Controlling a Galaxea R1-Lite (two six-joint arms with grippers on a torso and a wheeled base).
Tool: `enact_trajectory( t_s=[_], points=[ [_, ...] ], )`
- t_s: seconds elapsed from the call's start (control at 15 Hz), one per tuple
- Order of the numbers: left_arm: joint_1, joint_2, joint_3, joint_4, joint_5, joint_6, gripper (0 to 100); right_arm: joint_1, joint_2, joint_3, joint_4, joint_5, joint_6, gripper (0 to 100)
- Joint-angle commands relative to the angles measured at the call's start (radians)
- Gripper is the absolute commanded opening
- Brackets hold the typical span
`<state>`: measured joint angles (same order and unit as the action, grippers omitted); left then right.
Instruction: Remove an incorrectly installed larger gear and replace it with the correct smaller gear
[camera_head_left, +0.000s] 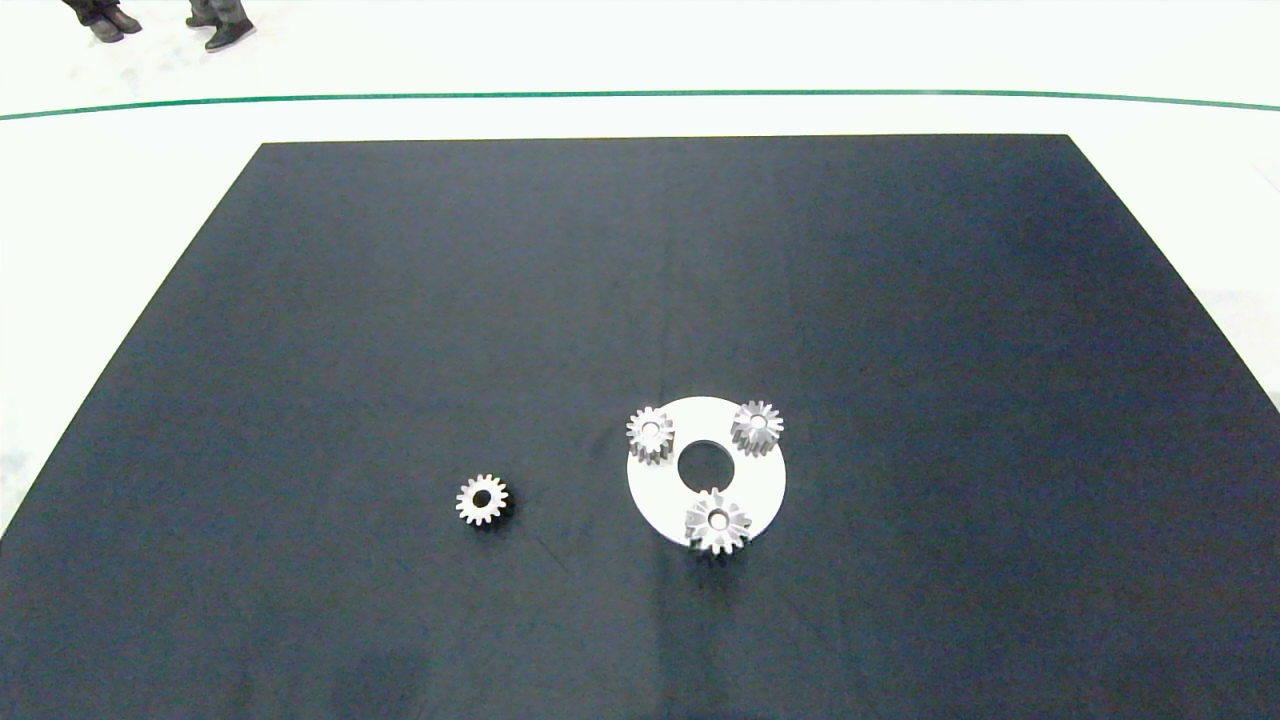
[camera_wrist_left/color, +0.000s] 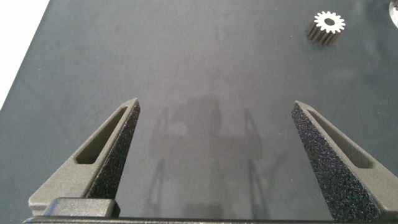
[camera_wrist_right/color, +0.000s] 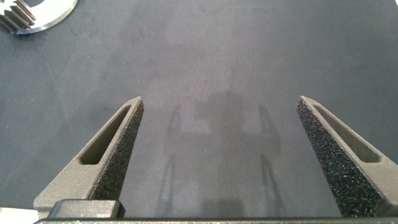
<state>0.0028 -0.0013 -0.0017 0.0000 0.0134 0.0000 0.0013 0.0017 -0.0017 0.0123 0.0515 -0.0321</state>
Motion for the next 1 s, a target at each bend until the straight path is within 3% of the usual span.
enact_trajectory(
  t_s=[0.07,1.0],
  points=[
    [0.000,0.001,0.000,0.002,-0.001,0.000,100,0.000,0.001,0.000,0.001,0.001,0.001,100],
    [-0.001,0.001,-0.004,0.003,-0.007,0.009,100,0.000,0.001,-0.001,0.005,0.001,-0.002,100]
  ],
)
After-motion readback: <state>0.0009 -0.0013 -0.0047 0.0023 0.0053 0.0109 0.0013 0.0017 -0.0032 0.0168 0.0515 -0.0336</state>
